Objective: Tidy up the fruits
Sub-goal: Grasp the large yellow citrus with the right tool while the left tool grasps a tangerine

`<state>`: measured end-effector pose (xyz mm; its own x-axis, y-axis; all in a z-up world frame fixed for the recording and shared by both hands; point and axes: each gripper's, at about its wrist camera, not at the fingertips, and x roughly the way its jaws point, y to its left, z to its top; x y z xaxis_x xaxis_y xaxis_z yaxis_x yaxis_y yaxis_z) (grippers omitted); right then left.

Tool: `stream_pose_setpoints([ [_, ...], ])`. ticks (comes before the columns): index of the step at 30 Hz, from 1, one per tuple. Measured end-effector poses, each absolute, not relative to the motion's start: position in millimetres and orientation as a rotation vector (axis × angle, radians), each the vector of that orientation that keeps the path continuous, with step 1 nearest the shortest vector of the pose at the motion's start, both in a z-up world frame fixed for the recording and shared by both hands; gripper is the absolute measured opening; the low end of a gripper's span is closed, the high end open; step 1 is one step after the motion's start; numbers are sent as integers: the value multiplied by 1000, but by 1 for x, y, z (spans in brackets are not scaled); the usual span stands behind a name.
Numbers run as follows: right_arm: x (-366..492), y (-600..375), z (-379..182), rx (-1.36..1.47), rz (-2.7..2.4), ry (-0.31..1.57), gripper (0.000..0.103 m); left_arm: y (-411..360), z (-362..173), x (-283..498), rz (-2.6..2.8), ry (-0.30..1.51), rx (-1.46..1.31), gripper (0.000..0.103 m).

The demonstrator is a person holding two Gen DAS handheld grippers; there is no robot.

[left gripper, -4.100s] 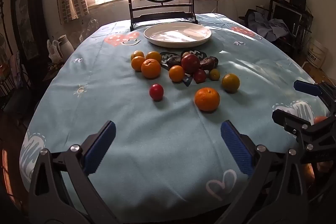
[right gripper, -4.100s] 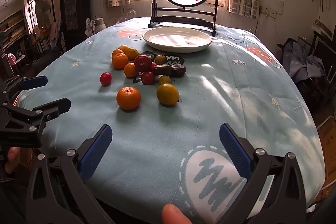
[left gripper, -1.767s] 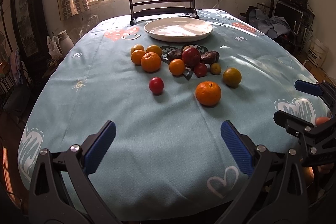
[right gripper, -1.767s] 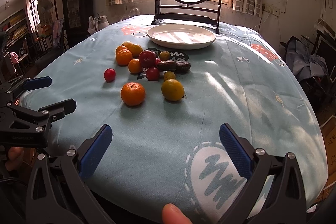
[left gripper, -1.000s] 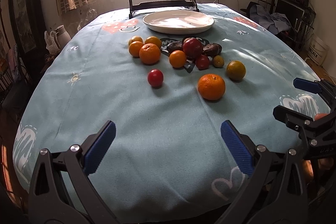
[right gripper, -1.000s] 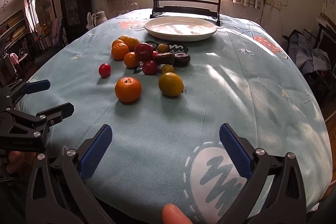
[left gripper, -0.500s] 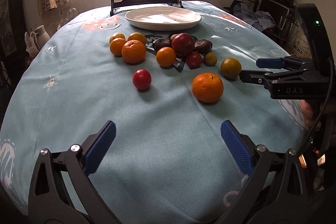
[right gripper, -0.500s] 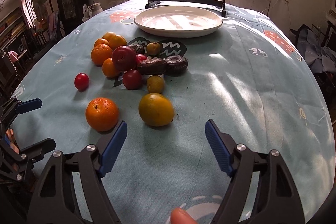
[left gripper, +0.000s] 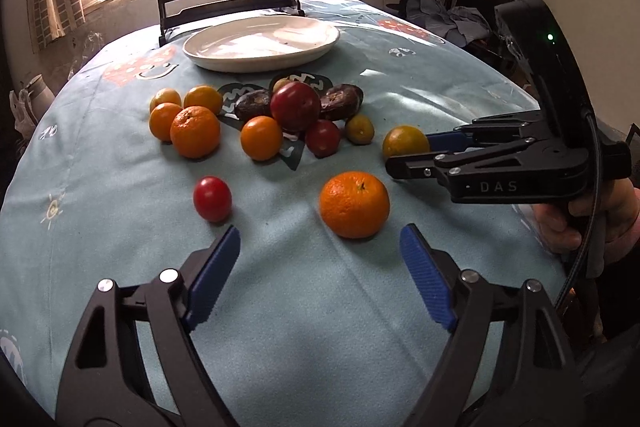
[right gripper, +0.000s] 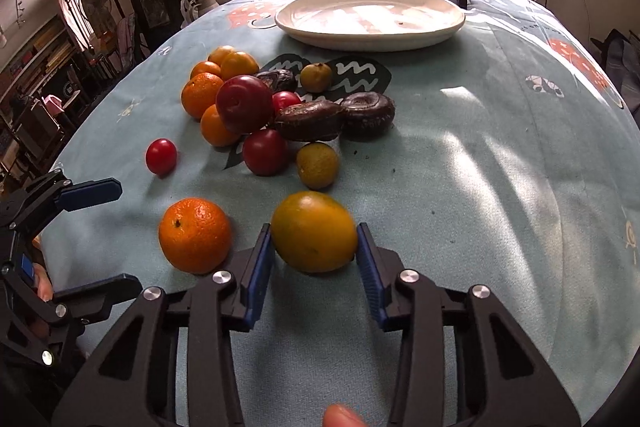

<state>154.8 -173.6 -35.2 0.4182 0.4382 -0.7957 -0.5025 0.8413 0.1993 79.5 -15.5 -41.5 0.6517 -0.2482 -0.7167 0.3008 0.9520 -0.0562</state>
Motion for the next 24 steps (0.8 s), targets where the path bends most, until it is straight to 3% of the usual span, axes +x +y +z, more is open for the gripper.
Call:
stream_pose_setpoints([
  [7, 153, -193, -38, 76, 640, 976, 42, -38, -48, 103, -346, 853, 107, 74],
  [15, 154, -198, -37, 109, 644, 976, 42, -47, -60, 120, -360, 940, 98, 45],
  [24, 169, -195, -17, 72, 657, 943, 42, -29, -31, 133, -407, 911, 47, 44],
])
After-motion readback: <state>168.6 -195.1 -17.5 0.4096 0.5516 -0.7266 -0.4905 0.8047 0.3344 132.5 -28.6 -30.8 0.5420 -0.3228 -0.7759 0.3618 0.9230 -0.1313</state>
